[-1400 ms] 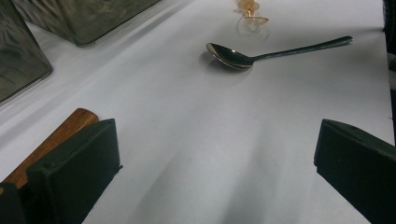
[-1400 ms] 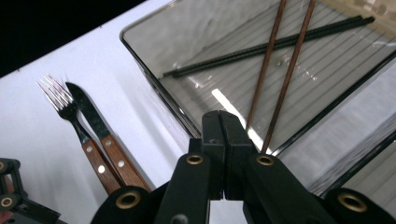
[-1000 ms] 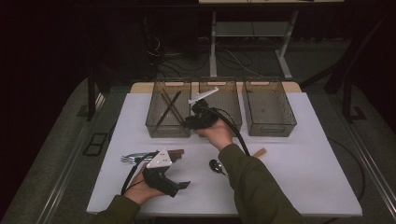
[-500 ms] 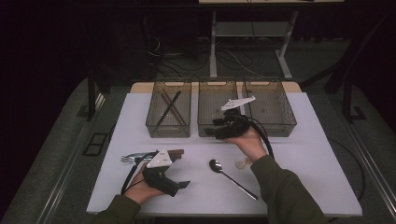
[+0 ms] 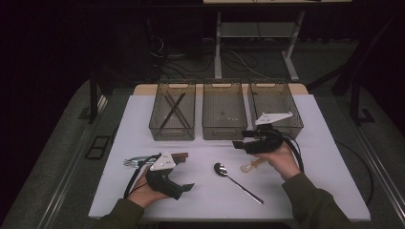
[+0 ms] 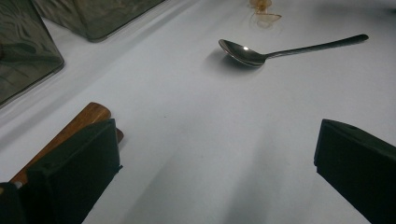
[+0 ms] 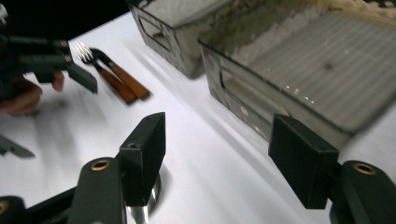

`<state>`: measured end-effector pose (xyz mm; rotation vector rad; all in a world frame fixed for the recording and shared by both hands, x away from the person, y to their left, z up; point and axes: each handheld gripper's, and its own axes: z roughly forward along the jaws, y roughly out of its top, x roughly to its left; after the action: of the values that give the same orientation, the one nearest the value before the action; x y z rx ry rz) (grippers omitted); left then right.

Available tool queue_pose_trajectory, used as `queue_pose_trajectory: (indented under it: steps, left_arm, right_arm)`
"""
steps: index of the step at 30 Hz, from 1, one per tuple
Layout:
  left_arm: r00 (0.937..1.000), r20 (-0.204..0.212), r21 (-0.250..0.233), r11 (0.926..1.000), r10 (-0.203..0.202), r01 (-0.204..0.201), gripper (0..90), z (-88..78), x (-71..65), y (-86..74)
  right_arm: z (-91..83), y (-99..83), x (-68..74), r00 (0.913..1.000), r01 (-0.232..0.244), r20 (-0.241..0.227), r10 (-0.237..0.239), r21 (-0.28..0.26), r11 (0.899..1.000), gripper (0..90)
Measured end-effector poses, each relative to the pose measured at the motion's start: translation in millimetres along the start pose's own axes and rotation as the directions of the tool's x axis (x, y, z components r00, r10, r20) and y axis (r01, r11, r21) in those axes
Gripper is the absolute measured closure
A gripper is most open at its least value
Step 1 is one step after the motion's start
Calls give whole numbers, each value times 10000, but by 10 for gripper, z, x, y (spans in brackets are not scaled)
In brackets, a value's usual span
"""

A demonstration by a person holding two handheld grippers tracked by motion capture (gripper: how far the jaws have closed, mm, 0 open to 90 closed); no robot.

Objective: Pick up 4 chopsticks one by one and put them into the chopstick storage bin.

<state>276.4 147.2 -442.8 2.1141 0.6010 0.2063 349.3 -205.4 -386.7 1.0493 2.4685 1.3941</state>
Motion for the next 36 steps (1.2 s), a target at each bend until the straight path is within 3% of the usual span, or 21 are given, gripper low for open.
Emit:
queue_pose_trajectory:
  steps: [15,21,30,36]
  left_arm:
    - [10000,37,-71,10000,30,-29,0,-9,-13,3]
    - [10000,30,-45,10000,77,-76,0,-9,-13,5]
    - [10000,7,-40,10000,62,-62,0,-15,-17,4]
    - [10000,14,-32,10000,81,-81,0,-14,-22,9]
  right_arm:
    - [-374,-378,0,9999,12,135,-12,50,10000,352]
    - [-407,-498,28,9999,-29,98,26,230,9997,352]
    - [-394,-589,118,9996,276,-57,-274,437,9987,353]
    - [-403,-622,91,9996,259,78,-263,481,9985,361]
